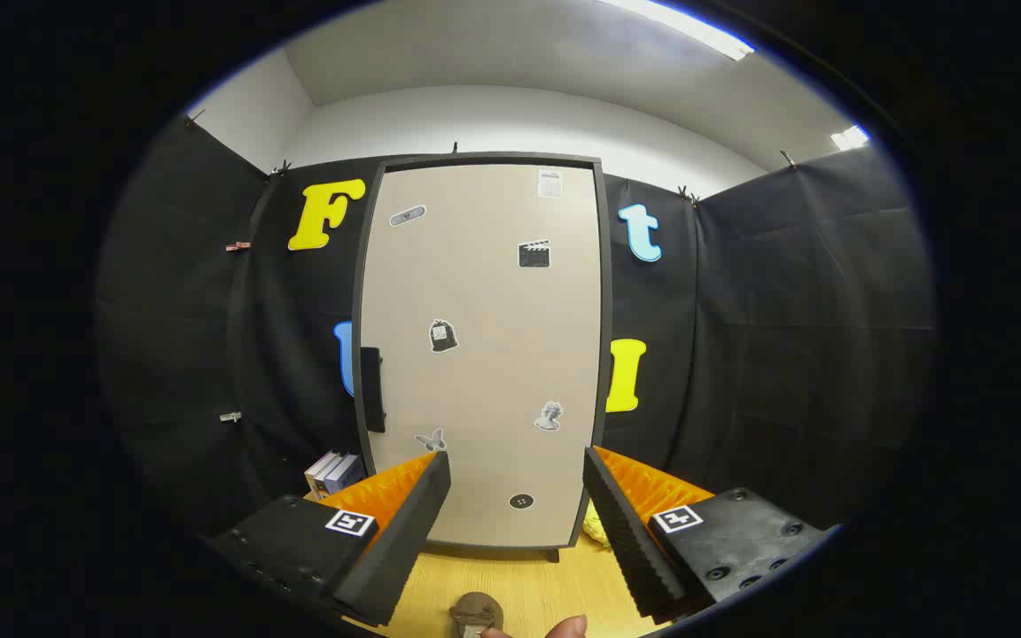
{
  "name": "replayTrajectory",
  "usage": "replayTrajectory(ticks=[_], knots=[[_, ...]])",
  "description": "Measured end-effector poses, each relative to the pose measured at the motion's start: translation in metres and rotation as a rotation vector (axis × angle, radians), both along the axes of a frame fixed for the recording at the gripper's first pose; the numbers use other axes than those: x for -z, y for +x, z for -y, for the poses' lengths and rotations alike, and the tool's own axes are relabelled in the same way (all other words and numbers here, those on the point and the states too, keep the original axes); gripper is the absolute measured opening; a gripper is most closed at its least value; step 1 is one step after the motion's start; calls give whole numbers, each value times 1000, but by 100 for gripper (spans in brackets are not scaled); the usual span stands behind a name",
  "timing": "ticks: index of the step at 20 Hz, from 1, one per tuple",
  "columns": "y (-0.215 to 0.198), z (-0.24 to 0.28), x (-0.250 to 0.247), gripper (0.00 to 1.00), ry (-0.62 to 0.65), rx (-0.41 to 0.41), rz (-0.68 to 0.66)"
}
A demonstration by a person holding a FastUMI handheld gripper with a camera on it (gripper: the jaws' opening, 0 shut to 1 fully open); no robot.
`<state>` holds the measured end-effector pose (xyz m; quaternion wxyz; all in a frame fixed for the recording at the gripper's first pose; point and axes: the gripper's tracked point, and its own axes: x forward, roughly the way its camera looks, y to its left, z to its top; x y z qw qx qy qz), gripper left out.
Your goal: Open the shoe cabinet door, grab the shoes and put them into the shoe cabinet, then close the shoe cabinet door.
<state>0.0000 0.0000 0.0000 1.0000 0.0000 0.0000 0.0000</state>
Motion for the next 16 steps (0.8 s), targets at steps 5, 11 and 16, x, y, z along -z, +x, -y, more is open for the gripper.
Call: replayTrajectory(ticks=[5,11,16], knots=[[0,2,-1,98,2,-1,-2],[0,0,-3,98,3,0,1],[1,-2,-3,98,1,2,-1]])
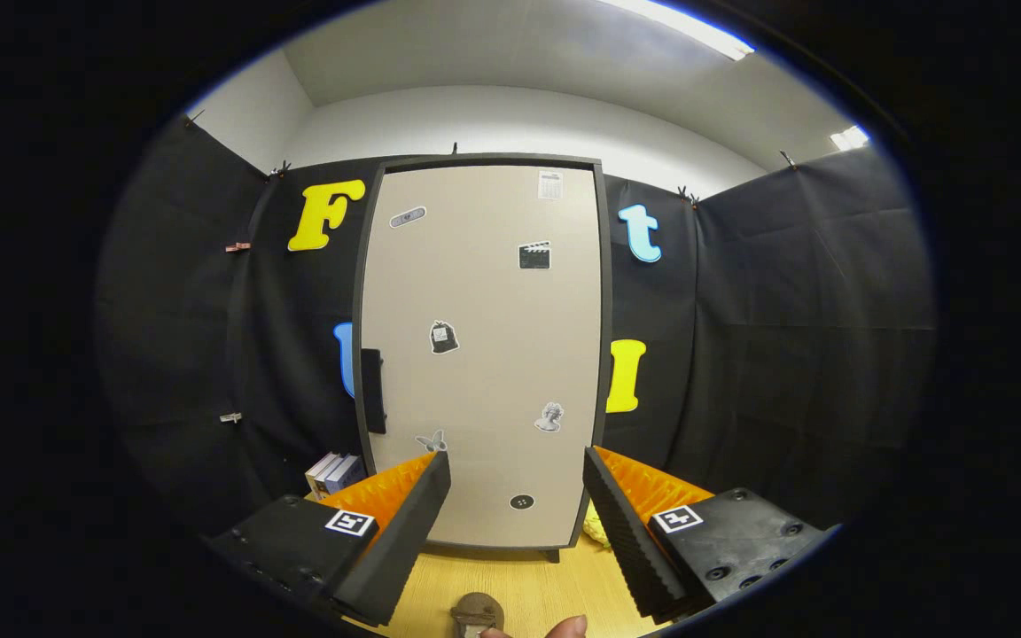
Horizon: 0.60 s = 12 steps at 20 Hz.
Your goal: Open the shoe cabinet door, grab the shoes and put them into the shoe cabinet, then close the shoe cabinet door.
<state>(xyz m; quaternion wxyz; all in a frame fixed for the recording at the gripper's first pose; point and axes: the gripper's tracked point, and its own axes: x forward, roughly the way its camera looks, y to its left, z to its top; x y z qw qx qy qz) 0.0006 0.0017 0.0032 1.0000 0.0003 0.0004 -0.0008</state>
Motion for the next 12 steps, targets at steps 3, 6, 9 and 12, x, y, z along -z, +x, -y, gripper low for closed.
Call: replayTrajectory(ticks=[3,6,9,12], knots=[[1,1,-1,98,11,9,3],[3,-5,0,98,25,2,-4],[7,-23,-6,98,34,-25,4],[19,-52,-16,98,30,-64,15]])
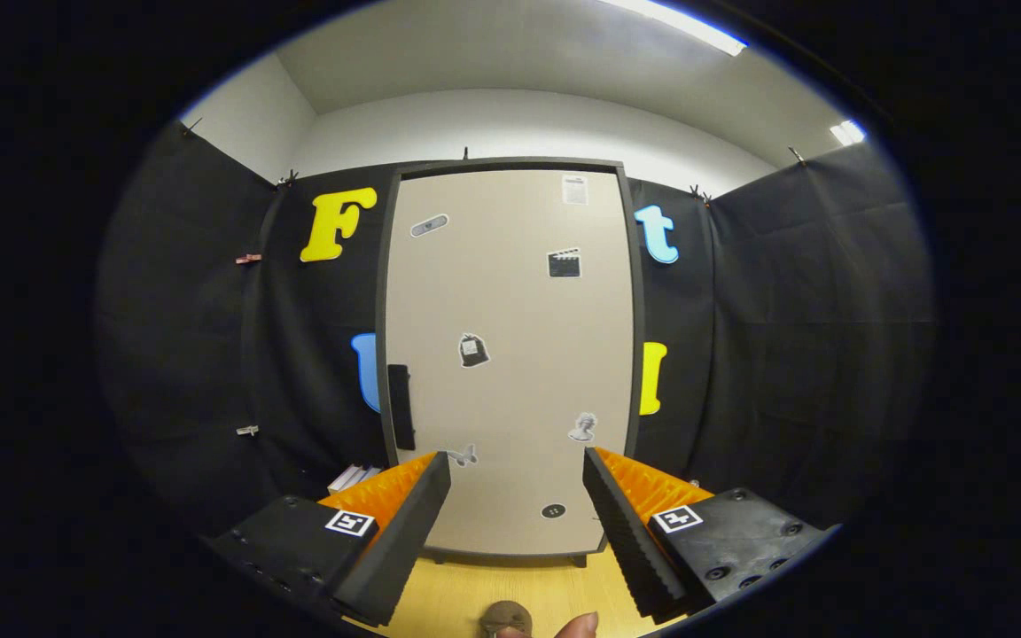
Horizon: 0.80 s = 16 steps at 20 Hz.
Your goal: Open the shoe cabinet door, grab the shoes and put them into the shoe cabinet, then close the shoe cabinet door.
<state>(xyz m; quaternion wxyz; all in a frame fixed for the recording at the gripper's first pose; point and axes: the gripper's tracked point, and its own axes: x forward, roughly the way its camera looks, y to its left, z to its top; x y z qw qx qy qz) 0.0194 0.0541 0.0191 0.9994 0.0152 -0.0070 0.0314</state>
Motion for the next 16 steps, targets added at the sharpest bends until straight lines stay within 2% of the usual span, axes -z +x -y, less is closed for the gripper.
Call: replayTrajectory(ticks=[4,10,16], knots=[[25,-46,-10,97,-10,-37,22],[77,-116,8,98,8,-91,-4],[143,-147,21,97,-14,-66,14]])
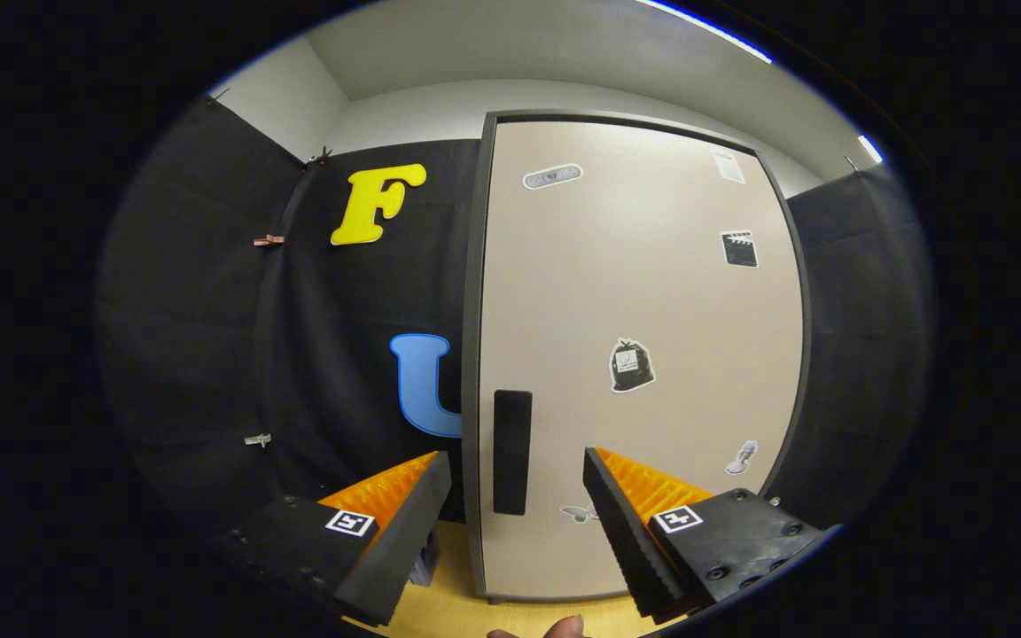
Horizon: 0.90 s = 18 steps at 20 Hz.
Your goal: Open the shoe cabinet door, grab the shoes and put them into the shoe cabinet, then close the shoe cabinet door.
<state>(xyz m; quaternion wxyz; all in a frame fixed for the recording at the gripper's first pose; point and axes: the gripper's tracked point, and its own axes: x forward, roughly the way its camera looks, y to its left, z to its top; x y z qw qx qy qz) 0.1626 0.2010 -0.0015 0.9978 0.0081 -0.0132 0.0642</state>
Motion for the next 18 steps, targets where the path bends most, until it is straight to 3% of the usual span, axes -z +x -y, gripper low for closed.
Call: replayTrajectory(ticks=[5,7,11,15,17,18], knots=[[51,-8,24,95,34,31,-66],[66,-4,31,86,22,62,-68],[84,-7,40,54,14,77,-71],[86,-8,37,51,8,106,-53],[86,-7,39,34,26,110,-60],[86,-6,38,34,26,110,-65]])
